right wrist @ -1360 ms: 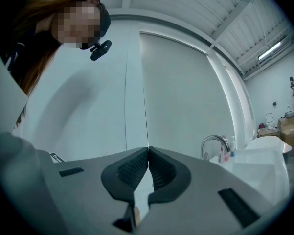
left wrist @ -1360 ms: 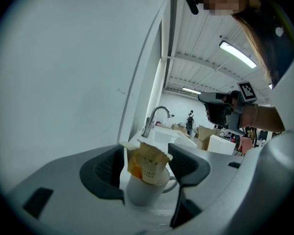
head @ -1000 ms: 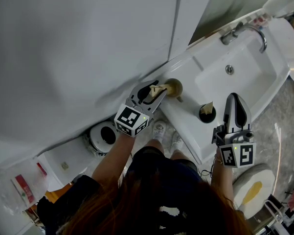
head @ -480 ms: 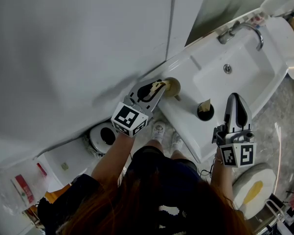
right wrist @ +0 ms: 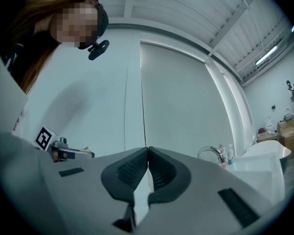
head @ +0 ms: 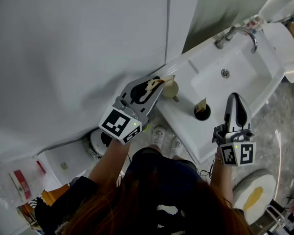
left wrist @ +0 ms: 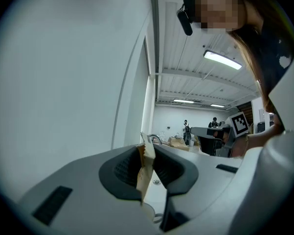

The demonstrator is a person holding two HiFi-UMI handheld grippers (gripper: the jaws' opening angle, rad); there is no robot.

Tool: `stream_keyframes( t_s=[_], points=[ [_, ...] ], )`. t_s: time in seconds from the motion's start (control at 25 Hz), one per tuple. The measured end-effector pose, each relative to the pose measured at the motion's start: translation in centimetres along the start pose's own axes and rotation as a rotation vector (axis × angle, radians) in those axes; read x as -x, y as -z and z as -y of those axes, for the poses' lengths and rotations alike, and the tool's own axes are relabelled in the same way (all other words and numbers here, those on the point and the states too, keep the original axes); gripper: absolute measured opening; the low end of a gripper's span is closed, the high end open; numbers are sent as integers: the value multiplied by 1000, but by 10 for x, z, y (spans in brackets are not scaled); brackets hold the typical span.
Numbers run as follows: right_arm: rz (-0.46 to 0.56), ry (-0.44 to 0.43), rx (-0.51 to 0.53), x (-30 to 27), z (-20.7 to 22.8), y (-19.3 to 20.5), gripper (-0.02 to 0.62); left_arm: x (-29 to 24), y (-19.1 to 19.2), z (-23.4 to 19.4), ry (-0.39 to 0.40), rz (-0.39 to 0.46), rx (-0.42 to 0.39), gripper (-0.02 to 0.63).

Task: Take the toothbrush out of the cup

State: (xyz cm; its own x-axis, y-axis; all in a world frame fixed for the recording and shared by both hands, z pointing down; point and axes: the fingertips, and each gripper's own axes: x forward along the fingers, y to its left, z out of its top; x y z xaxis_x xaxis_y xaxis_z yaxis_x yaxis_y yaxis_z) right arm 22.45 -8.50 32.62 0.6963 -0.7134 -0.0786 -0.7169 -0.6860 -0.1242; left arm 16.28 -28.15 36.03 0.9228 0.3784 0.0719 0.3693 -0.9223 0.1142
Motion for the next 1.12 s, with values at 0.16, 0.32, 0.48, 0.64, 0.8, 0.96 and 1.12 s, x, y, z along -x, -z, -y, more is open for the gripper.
stream_keyframes(
  t_s=[0.16, 0.32, 0.48, 0.64, 0.8, 0.96, 1.12],
  points=[
    [19, -2, 7, 7, 3, -9, 15, 9, -22, 9, -21, 7, -42, 75],
    [32, 0, 16, 15, 1, -16, 15, 24, -42, 12, -51, 46, -74, 75],
    [30, 7, 38, 24, 2, -22, 15, 32, -49, 8, -82, 69, -76, 74],
    [24, 37, 57, 36, 8, -25, 15, 34, -48, 7, -77, 79, -61, 74],
    [14, 67, 65, 44, 7, -26, 15, 35, -47, 4, -53, 94, -46, 74],
    [-1, 54, 62, 43, 2, -20, 15, 37, -42, 0, -63, 91, -56, 74],
    [7, 17, 53, 41, 3, -20, 15, 42, -40, 5, -102, 79, -56, 74]
  ],
)
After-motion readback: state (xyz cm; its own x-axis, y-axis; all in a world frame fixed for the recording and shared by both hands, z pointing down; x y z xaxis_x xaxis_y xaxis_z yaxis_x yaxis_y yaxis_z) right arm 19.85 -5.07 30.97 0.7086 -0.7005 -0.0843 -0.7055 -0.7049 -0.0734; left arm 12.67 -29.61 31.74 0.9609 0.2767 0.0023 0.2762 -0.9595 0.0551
